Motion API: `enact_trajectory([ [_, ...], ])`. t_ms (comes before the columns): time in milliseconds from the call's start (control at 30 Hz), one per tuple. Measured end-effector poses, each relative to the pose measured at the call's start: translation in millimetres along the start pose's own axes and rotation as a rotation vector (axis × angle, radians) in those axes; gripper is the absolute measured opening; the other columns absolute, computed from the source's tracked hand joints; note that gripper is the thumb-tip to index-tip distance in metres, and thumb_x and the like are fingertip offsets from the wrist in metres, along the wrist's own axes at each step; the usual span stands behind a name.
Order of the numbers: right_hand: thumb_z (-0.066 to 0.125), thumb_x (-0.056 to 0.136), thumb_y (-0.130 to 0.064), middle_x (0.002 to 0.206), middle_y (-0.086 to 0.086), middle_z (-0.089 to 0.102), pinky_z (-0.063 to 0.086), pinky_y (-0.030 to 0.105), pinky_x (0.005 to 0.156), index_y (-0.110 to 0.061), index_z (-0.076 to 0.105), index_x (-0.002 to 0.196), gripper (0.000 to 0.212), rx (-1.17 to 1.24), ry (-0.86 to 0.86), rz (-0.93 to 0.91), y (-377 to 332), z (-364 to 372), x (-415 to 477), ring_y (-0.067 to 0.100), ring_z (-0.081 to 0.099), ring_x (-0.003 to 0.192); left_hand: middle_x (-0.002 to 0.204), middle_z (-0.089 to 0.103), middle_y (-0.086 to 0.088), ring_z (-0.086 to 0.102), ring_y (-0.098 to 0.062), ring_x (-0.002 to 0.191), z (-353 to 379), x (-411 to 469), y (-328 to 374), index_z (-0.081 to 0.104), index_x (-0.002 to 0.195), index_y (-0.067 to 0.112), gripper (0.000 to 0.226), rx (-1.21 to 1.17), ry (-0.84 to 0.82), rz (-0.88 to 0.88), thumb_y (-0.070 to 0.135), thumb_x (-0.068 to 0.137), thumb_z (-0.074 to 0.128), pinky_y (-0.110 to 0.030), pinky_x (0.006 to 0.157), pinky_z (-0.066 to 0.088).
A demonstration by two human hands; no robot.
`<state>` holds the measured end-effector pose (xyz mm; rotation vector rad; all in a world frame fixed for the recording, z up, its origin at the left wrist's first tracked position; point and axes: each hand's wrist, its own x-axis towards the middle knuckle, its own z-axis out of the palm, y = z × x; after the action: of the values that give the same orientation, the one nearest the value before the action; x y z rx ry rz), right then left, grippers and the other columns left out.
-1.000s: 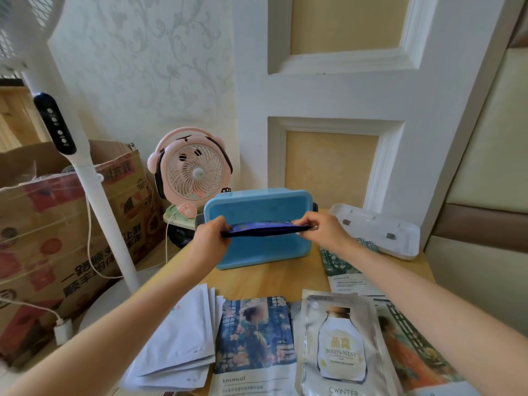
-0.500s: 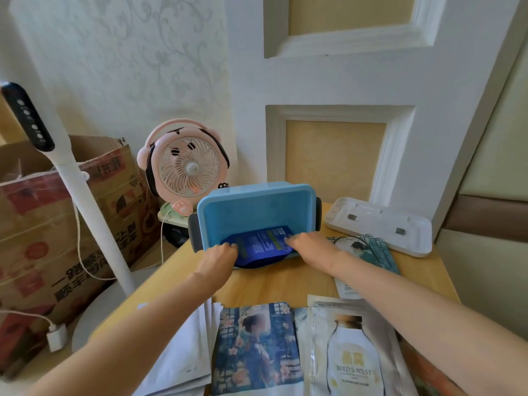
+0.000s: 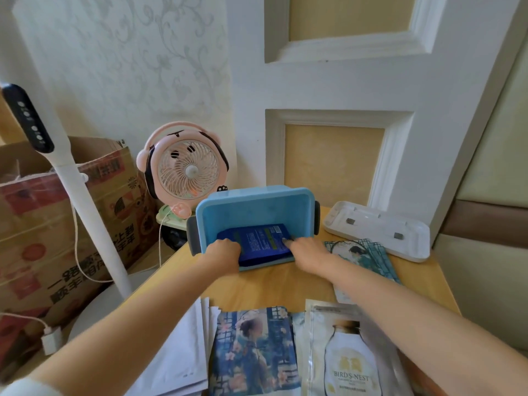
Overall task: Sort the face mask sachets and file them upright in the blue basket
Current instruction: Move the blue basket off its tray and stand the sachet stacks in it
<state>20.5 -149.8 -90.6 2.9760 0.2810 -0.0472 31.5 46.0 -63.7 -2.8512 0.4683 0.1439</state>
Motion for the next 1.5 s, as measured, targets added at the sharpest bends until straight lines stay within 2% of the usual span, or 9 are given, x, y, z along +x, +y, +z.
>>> enact_trajectory([
  [300, 0.053, 0.093, -0.02, 0.106, -0.002, 0.069, 0.05, 0.025, 0.076, -0.022, 0.066, 0.114, 0.024, 0.51, 0.067, 0.063, 37, -40, -79, 0.005, 0.063, 0.083, 0.135, 0.042, -0.014, 0.044, -0.032, 0.122, 0, -31, 25, 0.037, 0.131, 0.006, 0.057, 0.116, 0.167, -0.019, 0.037, 0.088, 0.059, -0.039, 0.098, 0.038],
  [467, 0.06, 0.087, -0.045, 0.098, -0.009, 0.068, 0.052, 0.026, 0.082, -0.023, 0.069, 0.105, 0.031, 0.477, -0.326, -0.061, 43, -41, -122, 0.008, 0.063, 0.09, 0.153, 0.02, -0.003, 0.014, -0.021, 0.142, -21, -131, 87, 0.028, 0.143, 0.016, 0.08, -0.271, 0.255, 0.463, 0.06, 0.081, 0.054, -0.036, 0.117, 0.008],
  [600, 0.043, 0.093, -0.053, 0.101, 0.006, 0.067, 0.048, 0.034, 0.082, -0.008, 0.066, 0.1, 0.05, 0.36, -0.374, -0.076, 34, -25, -127, 0.023, 0.061, 0.092, 0.138, 0.024, -0.002, 0.023, -0.019, 0.128, -9, -200, 131, 0.032, 0.133, 0.012, 0.085, -0.502, -0.012, 0.672, 0.057, 0.071, 0.07, -0.034, 0.114, 0.019],
  [700, 0.036, 0.093, -0.057, 0.088, -0.002, 0.054, 0.039, 0.023, 0.066, -0.014, 0.054, 0.087, 0.047, 0.379, -0.37, -0.01, 26, -20, -128, 0.016, 0.052, 0.081, 0.138, 0.036, -0.008, 0.033, -0.026, 0.132, 21, -216, 156, 0.036, 0.135, 0.01, 0.109, -0.257, 0.14, 0.675, 0.079, 0.054, 0.062, -0.053, 0.108, 0.032],
  [800, 0.03, 0.089, -0.068, 0.115, 0.003, 0.058, 0.038, 0.025, 0.086, -0.023, 0.061, 0.093, 0.054, 0.448, -0.433, 0.046, 20, -17, -128, 0.018, 0.054, 0.103, 0.12, 0.063, -0.004, 0.062, -0.026, 0.111, 42, -216, 167, 0.049, 0.125, 0.013, 0.132, -0.157, 0.249, 0.532, 0.096, 0.022, 0.043, -0.05, 0.079, 0.055],
  [1000, 0.039, 0.079, -0.077, 0.137, 0.008, 0.051, 0.036, 0.034, 0.102, -0.013, 0.063, 0.118, 0.079, 0.497, -0.476, 0.109, 16, -31, -129, 0.026, 0.05, 0.122, 0.135, 0.053, -0.009, 0.052, -0.028, 0.123, 56, -217, 163, 0.041, 0.138, 0.013, 0.12, -0.211, 0.336, 0.563, 0.092, 0.048, 0.033, -0.048, 0.087, 0.052],
  [1300, 0.067, 0.079, -0.045, 0.095, 0.004, 0.066, 0.05, 0.025, 0.073, -0.017, 0.065, 0.092, 0.031, 0.82, -0.685, 0.05, 28, -52, -119, 0.014, 0.061, 0.078, 0.149, 0.034, -0.015, 0.04, -0.033, 0.133, 58, -218, 166, 0.026, 0.142, 0.002, 0.108, -0.41, 0.408, 0.436, 0.064, 0.062, 0.063, -0.045, 0.093, 0.05],
  [1400, 0.057, 0.079, -0.061, 0.104, 0.011, 0.068, 0.053, 0.034, 0.077, -0.009, 0.057, 0.124, 0.068, 1.115, -0.612, 0.11, 42, -63, -122, 0.023, 0.065, 0.088, 0.157, -0.003, 0.001, 0.012, -0.022, 0.145, 45, -212, 160, 0.001, 0.149, 0.016, 0.089, -0.792, 0.412, 0.356, 0.053, 0.08, 0.043, -0.041, 0.114, 0.029],
  [1500, 0.054, 0.069, -0.073, 0.113, 0.011, 0.064, 0.052, 0.044, 0.088, -0.008, 0.051, 0.13, 0.089, 1.305, -0.578, 0.166, 42, -63, -122, 0.027, 0.064, 0.101, 0.157, 0.011, 0.003, 0.031, -0.019, 0.139, 41, -204, 155, -0.006, 0.143, 0.034, 0.089, -1.012, 0.497, 0.277, 0.035, 0.082, 0.059, -0.038, 0.109, 0.036],
])
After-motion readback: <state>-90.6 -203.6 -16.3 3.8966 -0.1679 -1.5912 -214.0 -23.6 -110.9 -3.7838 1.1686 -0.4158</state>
